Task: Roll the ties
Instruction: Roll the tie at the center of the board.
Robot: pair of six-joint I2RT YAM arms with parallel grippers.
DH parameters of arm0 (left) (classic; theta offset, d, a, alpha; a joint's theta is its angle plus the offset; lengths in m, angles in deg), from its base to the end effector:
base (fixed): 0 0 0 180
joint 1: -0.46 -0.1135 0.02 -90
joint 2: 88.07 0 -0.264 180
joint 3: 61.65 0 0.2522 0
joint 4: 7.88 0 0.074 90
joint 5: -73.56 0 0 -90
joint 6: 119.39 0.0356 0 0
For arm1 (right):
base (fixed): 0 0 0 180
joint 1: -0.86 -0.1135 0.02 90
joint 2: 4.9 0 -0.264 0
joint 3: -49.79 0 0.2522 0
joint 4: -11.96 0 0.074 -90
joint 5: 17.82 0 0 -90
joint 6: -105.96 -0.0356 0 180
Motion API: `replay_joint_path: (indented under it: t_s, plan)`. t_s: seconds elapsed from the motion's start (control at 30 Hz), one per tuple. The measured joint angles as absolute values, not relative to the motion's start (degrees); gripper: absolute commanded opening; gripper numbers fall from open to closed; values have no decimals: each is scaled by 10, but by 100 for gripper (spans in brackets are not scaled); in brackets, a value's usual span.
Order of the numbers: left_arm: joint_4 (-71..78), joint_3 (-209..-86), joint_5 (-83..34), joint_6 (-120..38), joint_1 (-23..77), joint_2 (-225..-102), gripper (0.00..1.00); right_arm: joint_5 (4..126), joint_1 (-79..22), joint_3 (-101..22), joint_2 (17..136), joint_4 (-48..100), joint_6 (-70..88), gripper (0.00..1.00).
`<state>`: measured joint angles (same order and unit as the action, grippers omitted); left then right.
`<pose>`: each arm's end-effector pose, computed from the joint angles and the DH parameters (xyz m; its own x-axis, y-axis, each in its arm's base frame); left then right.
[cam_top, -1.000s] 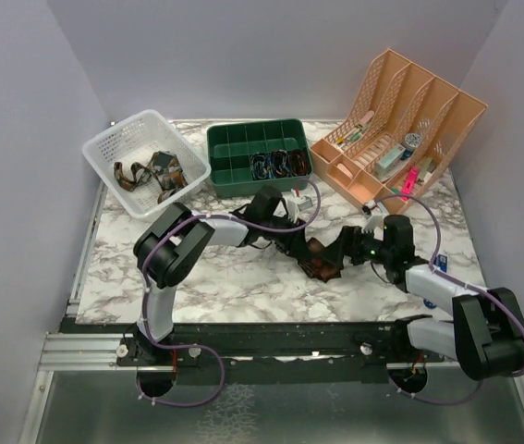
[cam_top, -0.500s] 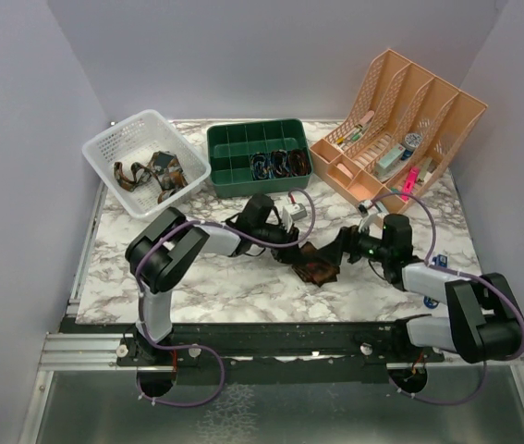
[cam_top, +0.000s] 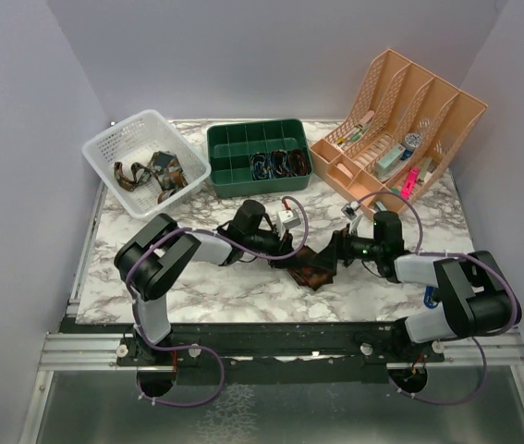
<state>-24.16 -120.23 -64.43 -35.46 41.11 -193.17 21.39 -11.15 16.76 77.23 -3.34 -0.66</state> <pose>0.2459 -0.2460 0.1361 -0.4776 0.3168 -0.8195 0.8774 0.1238 -0.4635 0.2184 0.0747 0.1307 -0.7391 0.0276 -0.6730 -0.5739 0.4972 0.6507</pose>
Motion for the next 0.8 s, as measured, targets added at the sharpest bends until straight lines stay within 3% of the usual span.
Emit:
replay_joint_path:
  t_s: [0.67, 0.8]
  plan:
    - [-281, -1168, -638, -347, 411, -1911, 14, 177, -166, 131, 822, 1, 11, 82]
    - [-285, -1164, -637, -347, 411, -1910, 13, 177, -166, 131, 822, 5, 9, 71]
